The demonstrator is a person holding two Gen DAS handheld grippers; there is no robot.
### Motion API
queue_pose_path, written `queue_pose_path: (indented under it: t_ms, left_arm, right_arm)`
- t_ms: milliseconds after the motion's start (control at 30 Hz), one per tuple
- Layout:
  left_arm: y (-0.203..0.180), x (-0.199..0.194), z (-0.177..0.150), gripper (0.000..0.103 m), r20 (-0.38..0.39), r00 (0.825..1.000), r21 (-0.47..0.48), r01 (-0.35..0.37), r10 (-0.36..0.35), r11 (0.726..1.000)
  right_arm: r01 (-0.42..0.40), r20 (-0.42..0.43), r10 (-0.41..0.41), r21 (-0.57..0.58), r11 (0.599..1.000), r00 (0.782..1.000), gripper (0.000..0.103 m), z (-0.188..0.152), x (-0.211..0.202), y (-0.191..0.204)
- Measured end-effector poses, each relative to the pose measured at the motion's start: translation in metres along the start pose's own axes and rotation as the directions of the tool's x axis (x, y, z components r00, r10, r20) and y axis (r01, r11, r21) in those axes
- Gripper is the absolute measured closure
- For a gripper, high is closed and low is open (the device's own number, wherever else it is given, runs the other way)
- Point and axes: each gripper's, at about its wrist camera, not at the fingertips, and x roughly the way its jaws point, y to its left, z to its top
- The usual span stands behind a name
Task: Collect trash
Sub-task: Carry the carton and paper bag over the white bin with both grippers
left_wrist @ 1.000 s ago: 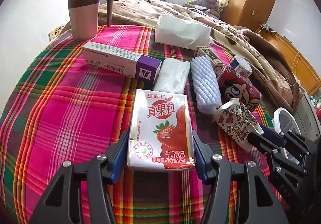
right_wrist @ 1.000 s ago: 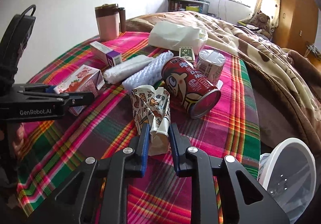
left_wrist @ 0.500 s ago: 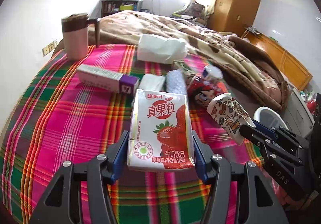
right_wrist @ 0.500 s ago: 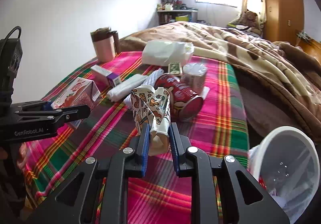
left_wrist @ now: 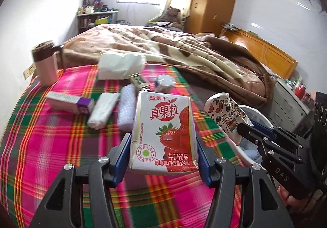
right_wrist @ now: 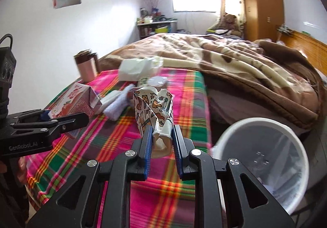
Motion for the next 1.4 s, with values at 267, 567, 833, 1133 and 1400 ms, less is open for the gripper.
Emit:
queue_pose_path:
  t_ms: [267, 567, 833, 1133, 1400]
  left_arm:
    - [-0.045, 0.007, 0.008, 0.043, 0.013, 0.998, 0.073, 0.068, -0.069, 0.995]
    - [-0.096, 0.02, 0.015, 0.043, 0.007, 0.988, 0.144, 0.153, -0.156, 0.978]
    - [-0.146, 0.037, 0.014, 0.043, -0.033, 0.974, 0.204, 0.226, -0.224, 0.952]
    - [-0.184, 0.055, 0.009, 0.043, -0.082, 0.964, 0.243, 0.264, -0.251, 0.934]
    - [-0.207, 0.069, 0.003, 0.043, -0.121, 0.961, 0.281, 0.272, -0.247, 0.92]
  right_arm:
    - [0.091, 0.027, -0.093, 0.063, 0.994, 0.995, 0.083, -0.004, -0.019, -0.031]
    - [0.201, 0.027, -0.208, 0.164, 0.966, 0.978, 0.083, -0.01, -0.031, -0.07]
    - [0.276, -0.011, -0.281, 0.229, 0.934, 0.96, 0.083, -0.024, -0.036, -0.102]
    - [0.335, -0.054, -0.332, 0.257, 0.907, 0.942, 0.082, -0.037, -0.038, -0.124]
    - [0.368, -0.09, -0.357, 0.268, 0.89, 0.93, 0.082, -0.046, -0.04, -0.135]
